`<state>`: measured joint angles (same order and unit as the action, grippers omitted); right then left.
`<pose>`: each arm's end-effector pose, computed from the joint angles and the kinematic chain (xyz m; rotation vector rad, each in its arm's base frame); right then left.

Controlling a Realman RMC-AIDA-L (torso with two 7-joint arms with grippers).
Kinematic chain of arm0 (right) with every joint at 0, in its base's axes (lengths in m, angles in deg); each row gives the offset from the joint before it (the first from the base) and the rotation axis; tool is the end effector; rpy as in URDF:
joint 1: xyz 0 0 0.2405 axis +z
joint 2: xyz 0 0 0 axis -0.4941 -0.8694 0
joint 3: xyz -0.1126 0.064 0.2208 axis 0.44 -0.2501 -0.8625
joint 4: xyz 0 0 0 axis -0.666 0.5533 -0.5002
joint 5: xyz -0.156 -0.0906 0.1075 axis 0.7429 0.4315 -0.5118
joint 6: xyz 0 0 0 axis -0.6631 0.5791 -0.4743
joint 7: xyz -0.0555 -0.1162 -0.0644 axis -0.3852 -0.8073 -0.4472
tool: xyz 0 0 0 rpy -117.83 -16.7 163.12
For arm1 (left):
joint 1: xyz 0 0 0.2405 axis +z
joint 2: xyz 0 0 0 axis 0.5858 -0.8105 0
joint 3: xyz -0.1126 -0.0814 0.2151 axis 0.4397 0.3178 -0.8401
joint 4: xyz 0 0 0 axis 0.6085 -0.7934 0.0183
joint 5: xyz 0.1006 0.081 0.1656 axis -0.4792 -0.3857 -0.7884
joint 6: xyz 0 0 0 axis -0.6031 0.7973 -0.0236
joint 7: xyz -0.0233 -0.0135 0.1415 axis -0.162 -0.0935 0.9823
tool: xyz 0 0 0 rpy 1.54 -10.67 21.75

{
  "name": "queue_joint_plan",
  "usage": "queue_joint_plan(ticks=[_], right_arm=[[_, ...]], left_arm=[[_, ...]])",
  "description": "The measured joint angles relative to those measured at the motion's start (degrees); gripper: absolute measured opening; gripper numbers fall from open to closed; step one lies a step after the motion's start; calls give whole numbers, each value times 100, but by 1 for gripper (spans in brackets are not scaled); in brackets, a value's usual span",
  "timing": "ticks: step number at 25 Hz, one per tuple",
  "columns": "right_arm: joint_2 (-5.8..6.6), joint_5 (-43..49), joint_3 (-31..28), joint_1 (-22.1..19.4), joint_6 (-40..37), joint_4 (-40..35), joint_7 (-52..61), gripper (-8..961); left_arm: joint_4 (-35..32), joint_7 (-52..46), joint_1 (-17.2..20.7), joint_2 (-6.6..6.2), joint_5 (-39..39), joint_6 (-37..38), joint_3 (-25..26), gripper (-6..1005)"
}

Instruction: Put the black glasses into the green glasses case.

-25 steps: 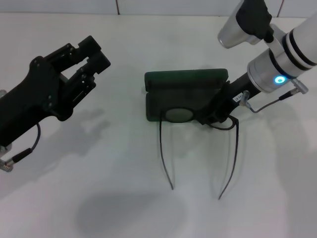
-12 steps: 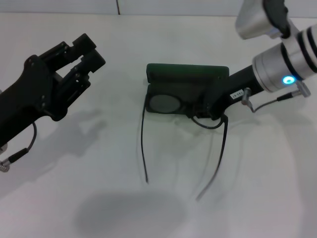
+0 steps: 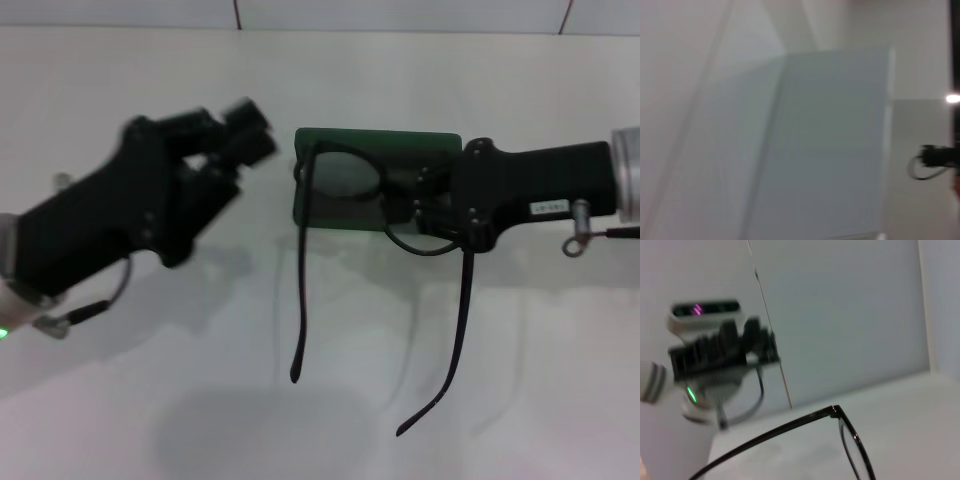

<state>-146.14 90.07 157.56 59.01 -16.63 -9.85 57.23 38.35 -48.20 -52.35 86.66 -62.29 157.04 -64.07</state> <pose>0.1548 0.3399 -0.0085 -2.9660 0.3475 0.7073 -0.2251 0.2537 0.0177 -2.3881 -0.2810 -1.6533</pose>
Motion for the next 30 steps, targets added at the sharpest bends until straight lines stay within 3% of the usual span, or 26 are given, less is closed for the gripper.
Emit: queue_joint_plan(ticks=[3, 8, 14, 22, 30], right_arm=[[7, -466, -85, -90, -94, 247, -349, 111], [13, -832, -115, -59, -240, 532, -611, 112], [-5, -975, -109, 44, -482, 639, -737, 112], [-20, -1116, -64, 65, -733, 778, -773, 112], [-18, -1277, -114, -12, -735, 832, -889, 111]], left_arm=[[283, 163, -358, 14, -324, 295, -29, 211], [720, 398, -806, 29, -485, 391, -359, 17], [1582, 956, -1312, 67, -431, 207, -424, 19], [1846, 1108, -1391, 107, -330, -100, -413, 21], [1856, 1146, -1351, 97, -357, 148, -427, 22]])
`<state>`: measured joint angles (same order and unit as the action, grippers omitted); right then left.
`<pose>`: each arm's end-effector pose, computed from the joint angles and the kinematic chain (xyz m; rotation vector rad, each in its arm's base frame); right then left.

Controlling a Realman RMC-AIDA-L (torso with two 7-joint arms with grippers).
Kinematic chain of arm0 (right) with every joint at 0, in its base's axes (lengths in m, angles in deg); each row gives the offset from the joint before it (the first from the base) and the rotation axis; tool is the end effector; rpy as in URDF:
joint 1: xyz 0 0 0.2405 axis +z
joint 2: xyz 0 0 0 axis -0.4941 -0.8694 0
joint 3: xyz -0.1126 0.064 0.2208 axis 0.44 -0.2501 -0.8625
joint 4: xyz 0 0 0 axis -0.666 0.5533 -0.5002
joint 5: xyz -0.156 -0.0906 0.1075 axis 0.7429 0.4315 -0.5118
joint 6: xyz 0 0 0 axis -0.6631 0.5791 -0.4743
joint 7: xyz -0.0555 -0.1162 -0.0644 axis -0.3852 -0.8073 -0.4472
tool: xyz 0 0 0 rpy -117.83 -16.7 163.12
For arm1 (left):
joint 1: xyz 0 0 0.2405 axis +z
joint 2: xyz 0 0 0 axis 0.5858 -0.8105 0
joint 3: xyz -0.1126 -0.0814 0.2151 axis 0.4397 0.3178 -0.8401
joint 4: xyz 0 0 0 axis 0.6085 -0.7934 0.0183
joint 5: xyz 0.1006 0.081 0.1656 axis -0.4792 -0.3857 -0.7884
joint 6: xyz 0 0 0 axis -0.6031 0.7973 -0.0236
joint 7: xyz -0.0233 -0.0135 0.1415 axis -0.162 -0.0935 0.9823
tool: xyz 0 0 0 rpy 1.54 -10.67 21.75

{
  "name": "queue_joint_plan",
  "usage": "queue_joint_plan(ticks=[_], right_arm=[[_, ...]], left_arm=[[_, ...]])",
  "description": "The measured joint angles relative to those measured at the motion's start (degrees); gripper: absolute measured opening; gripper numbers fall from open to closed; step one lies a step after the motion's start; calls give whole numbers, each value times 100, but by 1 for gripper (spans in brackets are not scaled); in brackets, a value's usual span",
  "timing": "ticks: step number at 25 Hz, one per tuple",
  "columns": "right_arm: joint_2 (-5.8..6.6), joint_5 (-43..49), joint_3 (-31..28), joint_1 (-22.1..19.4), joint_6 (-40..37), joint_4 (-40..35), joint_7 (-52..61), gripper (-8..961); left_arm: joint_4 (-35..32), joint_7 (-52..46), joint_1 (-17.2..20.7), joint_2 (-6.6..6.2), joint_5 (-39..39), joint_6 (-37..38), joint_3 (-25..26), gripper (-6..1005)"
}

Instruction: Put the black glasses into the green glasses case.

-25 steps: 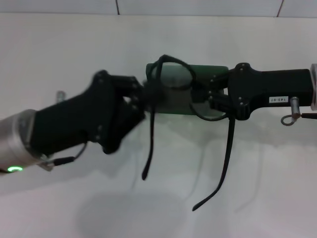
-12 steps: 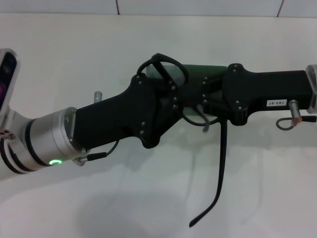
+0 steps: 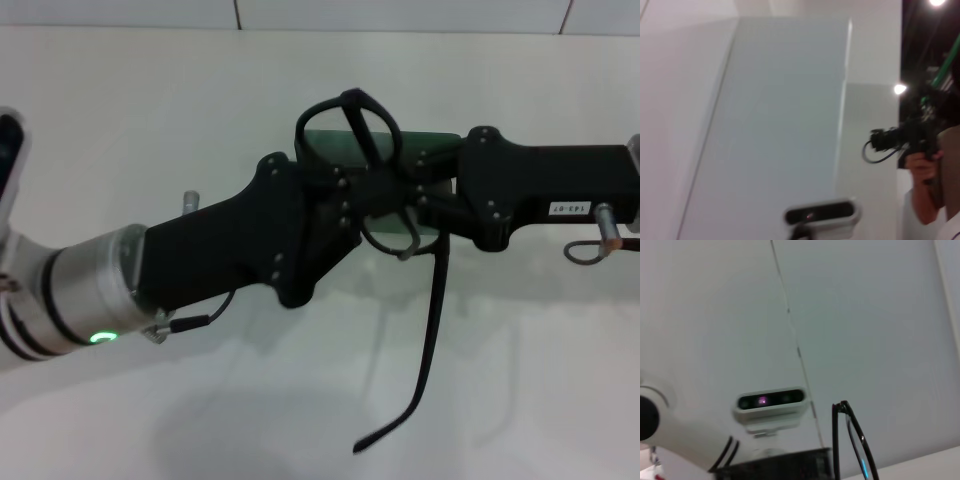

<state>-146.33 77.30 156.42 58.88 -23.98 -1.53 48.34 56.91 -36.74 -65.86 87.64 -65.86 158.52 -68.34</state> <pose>0.1536 0.3251 -0.0033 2.9266 -0.3107 -1.0724 -0.1958 0.2626 -0.0346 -2.5610 -0.2311 -1.6985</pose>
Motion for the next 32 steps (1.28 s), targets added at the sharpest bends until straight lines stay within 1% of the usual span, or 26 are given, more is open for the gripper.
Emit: queue_joint_plan(ticks=[4, 7, 10, 13, 14, 16, 18, 19, 21, 22, 24, 26, 28, 30, 32], right_arm=[[4, -34, -243, -15, -20, 68, -82, 111], [11, -198, -397, -54, -157, 65, -162, 111], [30, -514, -667, -125, -455, -22, -227, 111], [31, -862, -1129, -133, -965, -85, -263, 111], [29, -987, -1184, -124, -1070, -87, -284, 112], [22, -1204, -1241, -73, -1170, -89, -367, 112], [6, -1318, -1188, 46, -1107, -49, -562, 112], [-6, -1318, -1127, 123, -1027, -1, -654, 112], [-18, -1323, -919, 305, -805, 138, -833, 112], [-17, -1322, -717, 420, -614, 255, -952, 112], [-19, -1321, -363, 569, -301, 450, -1121, 112], [-20, -1349, 140, 677, 79, 631, -1307, 112], [-22, -1436, 629, 703, 371, 691, -1429, 111], [-25, -1542, 1182, 666, 697, 638, -1516, 111], [-25, -1556, 1464, 616, 883, 568, -1533, 111]], left_arm=[[-44, 12, 74, -25, -22, 369, -3, 23], [-46, 13, 135, -44, -90, 403, -3, 23], [-46, 26, 171, -63, -237, 348, -3, 24], [-50, 69, 206, -96, -434, 191, -1, 24], [-55, 75, 209, -100, -502, 151, 0, 24], [-100, 76, 151, -80, -823, 122, -9, 25], [-143, 84, -13, -32, -1110, 183, -135, 25], [-152, 92, -89, -11, -1166, 210, -248, 25], [-125, 150, -298, 17, -975, 246, -818, 25], [-104, 193, -356, 19, -669, 250, -1147, 25], [-91, 259, -361, 20, -38, 252, -1595, 26], [-117, 299, -243, 22, 873, 249, -2049, 26], [-115, 289, -114, 18, 1455, 232, -2213, 26], [-87, 266, 42, 7, 1899, 214, -2258, 26], [-69, 253, 195, -5, 2208, 205, -2246, 27]])
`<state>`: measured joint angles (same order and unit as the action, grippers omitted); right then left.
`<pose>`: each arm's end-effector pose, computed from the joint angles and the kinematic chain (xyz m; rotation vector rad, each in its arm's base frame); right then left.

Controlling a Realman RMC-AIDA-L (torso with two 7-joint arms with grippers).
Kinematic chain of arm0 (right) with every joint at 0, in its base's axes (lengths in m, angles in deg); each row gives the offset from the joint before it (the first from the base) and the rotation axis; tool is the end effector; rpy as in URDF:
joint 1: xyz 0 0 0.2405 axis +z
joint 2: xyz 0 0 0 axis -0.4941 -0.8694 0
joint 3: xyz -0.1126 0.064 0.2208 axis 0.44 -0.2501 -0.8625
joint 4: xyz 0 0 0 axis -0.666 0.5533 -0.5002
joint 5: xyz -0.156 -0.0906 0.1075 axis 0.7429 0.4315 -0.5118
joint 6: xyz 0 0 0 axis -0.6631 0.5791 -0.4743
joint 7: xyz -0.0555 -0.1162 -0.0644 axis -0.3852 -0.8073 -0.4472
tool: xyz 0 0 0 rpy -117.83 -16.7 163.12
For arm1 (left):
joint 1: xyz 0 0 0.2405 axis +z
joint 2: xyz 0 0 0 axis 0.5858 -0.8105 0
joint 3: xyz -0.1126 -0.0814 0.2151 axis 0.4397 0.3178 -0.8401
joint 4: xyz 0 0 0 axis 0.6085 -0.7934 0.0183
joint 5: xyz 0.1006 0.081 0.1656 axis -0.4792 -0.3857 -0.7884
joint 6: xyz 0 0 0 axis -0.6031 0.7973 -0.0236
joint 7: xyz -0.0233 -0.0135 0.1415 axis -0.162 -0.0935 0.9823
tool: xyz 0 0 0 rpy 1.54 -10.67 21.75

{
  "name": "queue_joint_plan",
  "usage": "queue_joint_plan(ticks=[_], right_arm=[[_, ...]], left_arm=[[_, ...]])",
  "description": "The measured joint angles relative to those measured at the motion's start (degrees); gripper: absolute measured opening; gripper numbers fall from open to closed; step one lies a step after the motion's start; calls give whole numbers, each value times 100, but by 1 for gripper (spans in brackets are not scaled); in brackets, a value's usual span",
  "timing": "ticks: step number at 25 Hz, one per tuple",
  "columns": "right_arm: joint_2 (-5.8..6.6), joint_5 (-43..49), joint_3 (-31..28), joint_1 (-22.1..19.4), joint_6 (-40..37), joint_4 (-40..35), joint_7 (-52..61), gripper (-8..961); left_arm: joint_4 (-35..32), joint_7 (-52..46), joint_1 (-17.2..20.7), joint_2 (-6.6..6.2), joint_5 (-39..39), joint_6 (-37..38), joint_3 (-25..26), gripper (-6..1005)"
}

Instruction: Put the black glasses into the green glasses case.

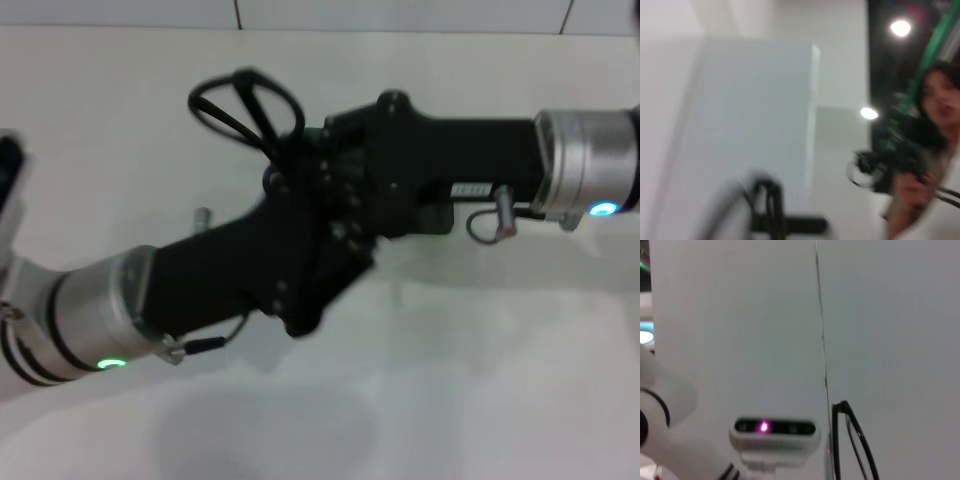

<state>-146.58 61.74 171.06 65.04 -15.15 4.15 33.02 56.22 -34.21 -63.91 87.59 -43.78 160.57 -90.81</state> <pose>0.1099 0.3332 -0.0400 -2.8918 0.0104 1.1955 -0.1869 0.2456 -0.0379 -2.5088 -0.1992 -1.8431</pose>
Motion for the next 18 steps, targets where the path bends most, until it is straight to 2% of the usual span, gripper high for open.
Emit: queue_joint_plan(ticks=[4, 10, 15, 18], right_arm=[[5, 35, 112, -105, 92, -19, -2, 111], [25, 27, 25, -239, 91, -75, -14, 111], [55, 101, -248, -252, 187, -42, -72, 112], [69, 676, -541, -238, 550, -73, -61, 112]], left_arm=[[46, -71, 169, -27, 251, -56, 12, 27], [135, -122, 153, -32, 299, -122, -25, 28], [104, -135, 150, -44, 264, -95, -53, 29], [121, -140, 214, -98, 267, -83, -23, 29]])
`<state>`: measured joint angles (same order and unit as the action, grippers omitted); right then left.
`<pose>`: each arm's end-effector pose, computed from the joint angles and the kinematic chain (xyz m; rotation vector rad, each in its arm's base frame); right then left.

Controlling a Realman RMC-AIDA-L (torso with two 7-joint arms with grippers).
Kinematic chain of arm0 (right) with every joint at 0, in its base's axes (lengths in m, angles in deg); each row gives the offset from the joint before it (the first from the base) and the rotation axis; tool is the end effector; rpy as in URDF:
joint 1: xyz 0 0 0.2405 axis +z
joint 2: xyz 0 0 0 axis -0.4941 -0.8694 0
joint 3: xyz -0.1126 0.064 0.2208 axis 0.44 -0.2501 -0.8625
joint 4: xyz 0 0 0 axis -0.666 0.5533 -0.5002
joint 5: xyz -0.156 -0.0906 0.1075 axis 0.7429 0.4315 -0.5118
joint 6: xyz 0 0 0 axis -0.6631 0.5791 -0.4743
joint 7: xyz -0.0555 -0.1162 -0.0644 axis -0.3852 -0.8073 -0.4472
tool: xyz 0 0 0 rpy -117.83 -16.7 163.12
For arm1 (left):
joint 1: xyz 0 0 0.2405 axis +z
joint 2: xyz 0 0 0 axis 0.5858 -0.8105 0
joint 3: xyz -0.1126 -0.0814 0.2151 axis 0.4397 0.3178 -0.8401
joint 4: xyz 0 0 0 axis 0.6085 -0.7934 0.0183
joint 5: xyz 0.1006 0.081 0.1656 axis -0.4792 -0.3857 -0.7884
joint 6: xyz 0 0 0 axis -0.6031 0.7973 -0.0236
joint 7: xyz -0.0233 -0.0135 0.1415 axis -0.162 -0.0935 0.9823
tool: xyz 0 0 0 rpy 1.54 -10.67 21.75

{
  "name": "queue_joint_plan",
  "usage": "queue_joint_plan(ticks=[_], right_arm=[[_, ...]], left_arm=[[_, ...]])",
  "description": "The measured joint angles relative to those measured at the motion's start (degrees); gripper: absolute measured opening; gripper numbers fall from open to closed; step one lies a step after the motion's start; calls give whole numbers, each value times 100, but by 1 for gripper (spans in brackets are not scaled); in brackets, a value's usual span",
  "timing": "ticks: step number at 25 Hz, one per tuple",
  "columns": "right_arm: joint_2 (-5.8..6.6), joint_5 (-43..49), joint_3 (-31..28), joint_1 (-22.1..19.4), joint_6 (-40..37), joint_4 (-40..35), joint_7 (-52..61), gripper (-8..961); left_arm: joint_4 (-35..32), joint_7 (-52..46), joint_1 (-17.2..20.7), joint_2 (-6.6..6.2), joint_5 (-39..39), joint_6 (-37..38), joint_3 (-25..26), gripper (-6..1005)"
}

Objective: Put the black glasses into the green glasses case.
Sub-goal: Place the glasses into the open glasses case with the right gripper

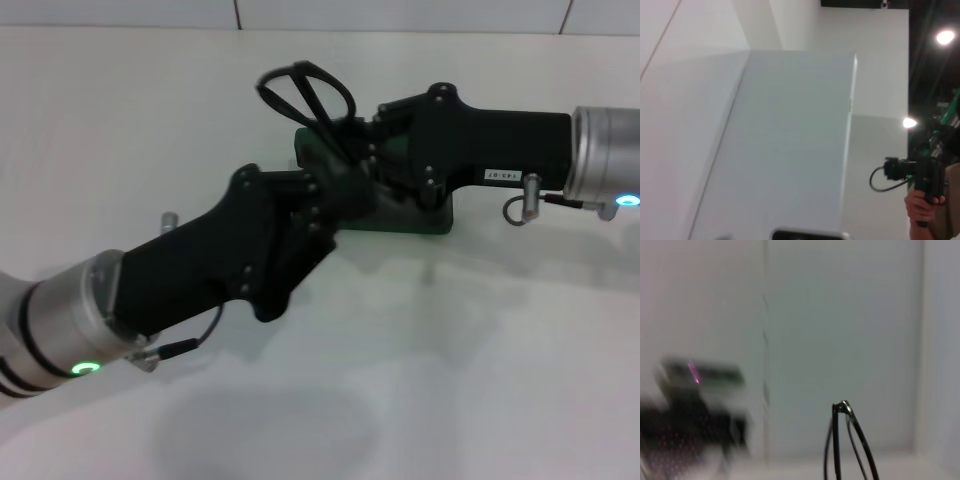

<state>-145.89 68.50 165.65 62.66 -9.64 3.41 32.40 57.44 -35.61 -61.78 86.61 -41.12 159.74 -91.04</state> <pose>0.1403 0.3524 -0.0299 -2.7933 0.0593 0.9925 -0.2035 0.2446 -0.0318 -2.4532 -0.3077 -1.8042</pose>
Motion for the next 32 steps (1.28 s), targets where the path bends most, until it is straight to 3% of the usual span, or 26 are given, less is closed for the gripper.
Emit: queue_joint_plan(ticks=[7, 13, 22, 32], right_arm=[[-23, 3208, 15, 415, 910, -908, 1664, 112], [-54, 5068, 517, 1121, 1254, -1258, 3049, 111], [-69, 5675, 1005, 1483, 1934, -1034, 3297, 111], [-71, 5736, 1437, 1549, 2591, -656, 3321, 112]], left_arm=[[23, -77, 396, -312, 153, 7, 180, 30], [58, -24, 605, -378, 116, -65, 325, 31], [171, 145, 520, -348, 103, -101, 318, 32], [175, 131, 393, -361, 167, -139, 324, 33]])
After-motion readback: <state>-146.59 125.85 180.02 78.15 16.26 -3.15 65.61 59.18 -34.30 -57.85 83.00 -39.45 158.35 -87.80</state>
